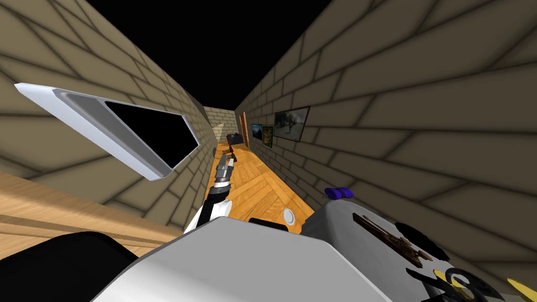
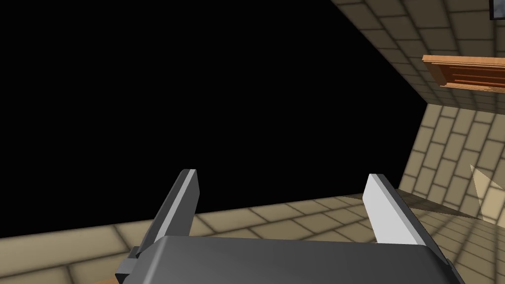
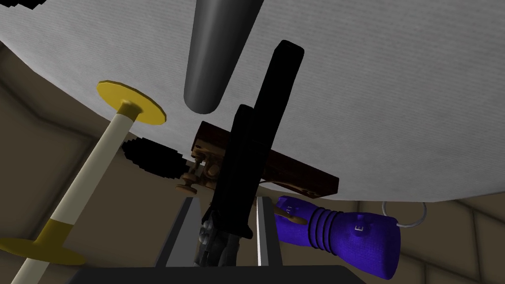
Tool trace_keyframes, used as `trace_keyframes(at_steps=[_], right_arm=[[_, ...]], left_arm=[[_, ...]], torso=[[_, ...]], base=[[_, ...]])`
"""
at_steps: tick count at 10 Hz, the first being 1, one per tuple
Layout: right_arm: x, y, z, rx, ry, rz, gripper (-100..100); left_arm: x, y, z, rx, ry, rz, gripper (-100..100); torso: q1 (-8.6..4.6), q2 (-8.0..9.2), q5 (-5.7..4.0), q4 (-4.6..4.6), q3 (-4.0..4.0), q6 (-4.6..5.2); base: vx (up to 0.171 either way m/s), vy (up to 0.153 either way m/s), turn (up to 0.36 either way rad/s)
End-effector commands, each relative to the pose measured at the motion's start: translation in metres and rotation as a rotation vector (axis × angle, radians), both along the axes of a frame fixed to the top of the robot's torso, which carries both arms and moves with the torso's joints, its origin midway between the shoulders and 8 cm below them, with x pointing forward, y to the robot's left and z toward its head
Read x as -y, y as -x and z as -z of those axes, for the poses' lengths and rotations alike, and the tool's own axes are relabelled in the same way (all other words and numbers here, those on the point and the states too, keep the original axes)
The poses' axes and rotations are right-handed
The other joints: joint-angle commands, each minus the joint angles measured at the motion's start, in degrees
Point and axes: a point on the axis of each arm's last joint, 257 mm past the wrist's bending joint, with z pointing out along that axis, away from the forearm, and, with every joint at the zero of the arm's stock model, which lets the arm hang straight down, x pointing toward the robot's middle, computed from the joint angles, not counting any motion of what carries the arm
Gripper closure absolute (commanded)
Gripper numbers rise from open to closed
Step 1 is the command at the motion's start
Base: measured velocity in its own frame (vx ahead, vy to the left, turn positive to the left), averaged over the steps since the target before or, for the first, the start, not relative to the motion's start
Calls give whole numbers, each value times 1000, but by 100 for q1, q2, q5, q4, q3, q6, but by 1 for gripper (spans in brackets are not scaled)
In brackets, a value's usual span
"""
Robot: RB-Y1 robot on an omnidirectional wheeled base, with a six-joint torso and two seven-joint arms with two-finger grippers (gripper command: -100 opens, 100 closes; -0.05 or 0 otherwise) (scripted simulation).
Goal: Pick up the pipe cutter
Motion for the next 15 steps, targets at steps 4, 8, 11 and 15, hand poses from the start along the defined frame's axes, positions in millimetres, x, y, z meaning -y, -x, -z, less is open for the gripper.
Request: trace_keyframes(at_steps=[4,8,11,15], right_arm=[[-8,-31,-4,23,-16,-30,100],[-12,-44,-4,8,-11,-71,100],[-16,-58,-7,9,-7,-97,100],[-19,-71,-10,-7,9,-142,100]], left_arm=[[0,0,0,0,0,0,0],[0,0,0,0,0,0,0],[0,0,0,0,0,0,0],[0,0,0,0,0,0,0]], torso=[[1,-3,-1,0,-2,-4],[2,-5,1,-1,-3,-2],[5,-4,5,0,-2,-1],[9,-5,6,0,-2,-8]], base=[[16,3,-105],[16,3,-89],[14,4,-92],[12,4,-62]])
